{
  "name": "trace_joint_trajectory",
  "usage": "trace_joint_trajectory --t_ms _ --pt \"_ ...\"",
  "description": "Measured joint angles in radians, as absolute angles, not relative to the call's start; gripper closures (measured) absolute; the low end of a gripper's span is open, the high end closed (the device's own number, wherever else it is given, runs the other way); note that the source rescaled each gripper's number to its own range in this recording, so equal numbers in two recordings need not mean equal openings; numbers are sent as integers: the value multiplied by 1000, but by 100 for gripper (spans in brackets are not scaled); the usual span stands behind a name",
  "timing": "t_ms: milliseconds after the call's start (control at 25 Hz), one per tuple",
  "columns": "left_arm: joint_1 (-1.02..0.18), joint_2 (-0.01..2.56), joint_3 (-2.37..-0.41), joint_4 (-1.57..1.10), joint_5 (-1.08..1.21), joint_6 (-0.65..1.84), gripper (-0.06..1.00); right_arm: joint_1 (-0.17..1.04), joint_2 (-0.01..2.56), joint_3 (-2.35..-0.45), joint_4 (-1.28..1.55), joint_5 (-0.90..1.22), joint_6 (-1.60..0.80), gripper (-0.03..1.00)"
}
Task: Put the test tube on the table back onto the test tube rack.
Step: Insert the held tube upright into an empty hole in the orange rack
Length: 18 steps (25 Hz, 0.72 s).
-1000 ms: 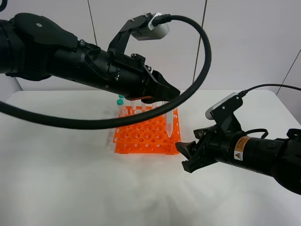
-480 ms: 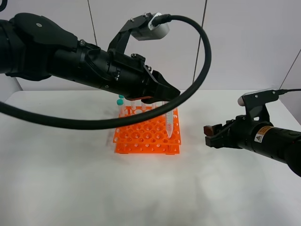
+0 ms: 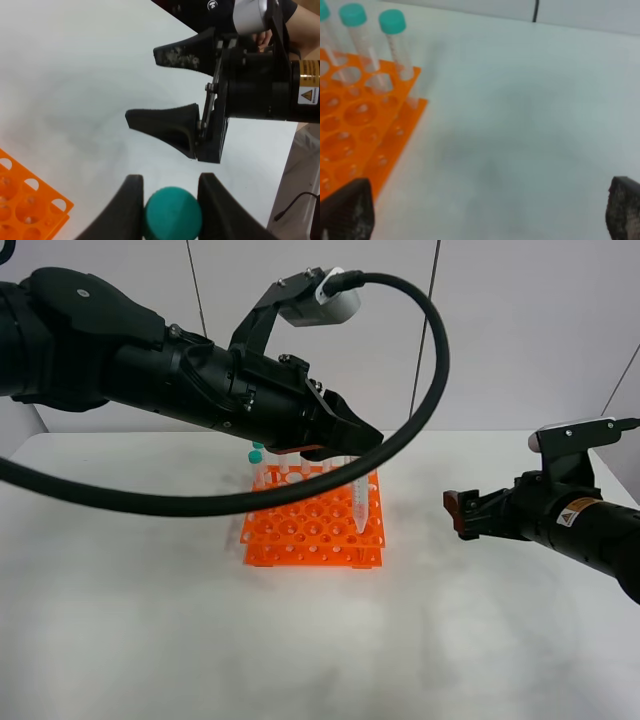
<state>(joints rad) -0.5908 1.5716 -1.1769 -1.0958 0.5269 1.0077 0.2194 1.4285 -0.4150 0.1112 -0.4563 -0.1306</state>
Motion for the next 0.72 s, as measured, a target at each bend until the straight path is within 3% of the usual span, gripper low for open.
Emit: trace_joint_trajectory --t_ms 360,720 --pt "-591 1572 -1177 -1096 543 1008 94 219 1428 -415 142 -458 -234 -3" --pt "-591 1572 -1177 -1096 570 1013 94 111 1428 -416 260 -358 -325 -3"
